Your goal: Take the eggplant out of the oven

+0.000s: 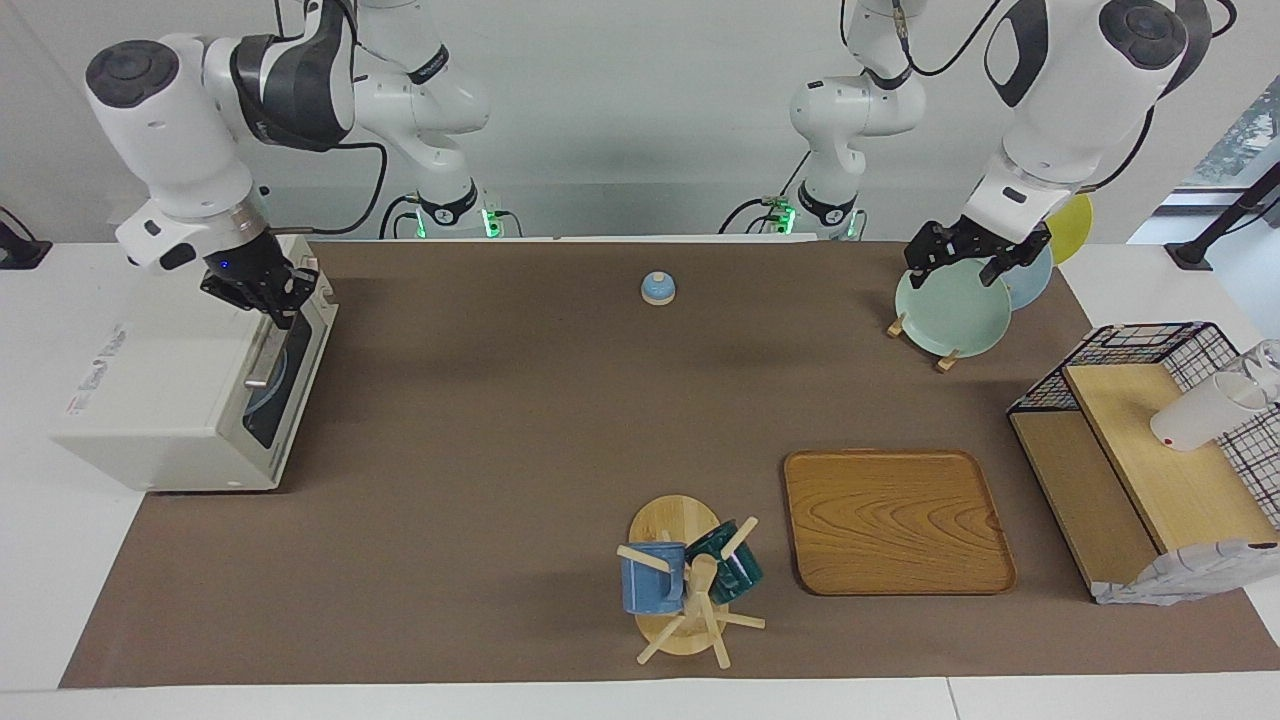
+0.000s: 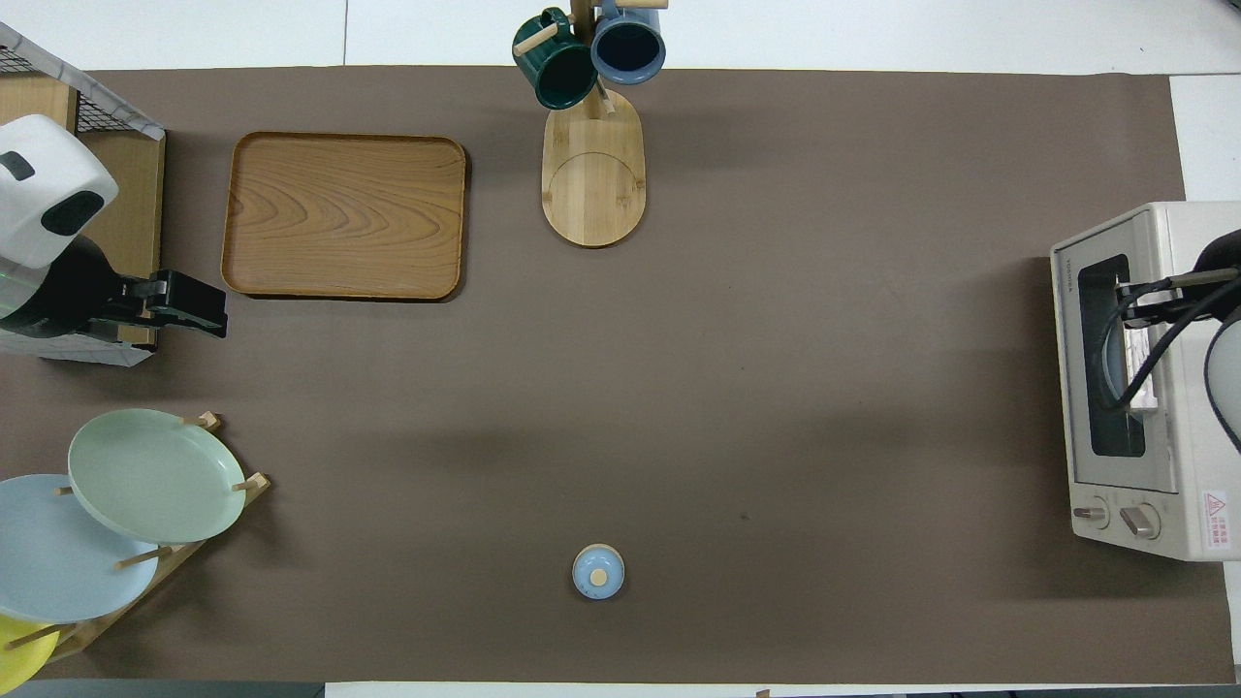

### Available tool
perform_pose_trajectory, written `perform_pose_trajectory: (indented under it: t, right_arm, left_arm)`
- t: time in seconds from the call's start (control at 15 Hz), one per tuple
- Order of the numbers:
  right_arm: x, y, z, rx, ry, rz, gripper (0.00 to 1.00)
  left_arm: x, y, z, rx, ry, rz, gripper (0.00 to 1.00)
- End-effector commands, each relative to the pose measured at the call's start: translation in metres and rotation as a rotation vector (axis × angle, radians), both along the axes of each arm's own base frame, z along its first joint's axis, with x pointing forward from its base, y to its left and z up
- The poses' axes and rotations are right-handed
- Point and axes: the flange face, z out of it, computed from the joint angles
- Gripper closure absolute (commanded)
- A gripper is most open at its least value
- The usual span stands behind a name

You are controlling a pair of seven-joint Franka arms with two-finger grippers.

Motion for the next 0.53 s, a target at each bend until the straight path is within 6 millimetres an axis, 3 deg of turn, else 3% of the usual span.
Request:
perform_pose_trajectory:
  t: [0.0,0.33,0.47]
  right_arm:
    - [-0.013,0.001,-0.004,-0.025,-0.013,-0.042,1.0]
    - [-0.015,-0.007,-0.021,-0.08,0.011,-0.026,1.0]
    - [-0.018,-0.02,-0.027,-0.079,0.012,-0.044,1.0]
  left_arm:
    - [-0.005,0.003,0.003,0.024,0.005,0.002,0.0]
    - [0.0,0.005,0.002,0.019,-0.025,0.008,0.0]
    - [0.008,0.01,0.0,0.01,-0.081,0.017,0.0]
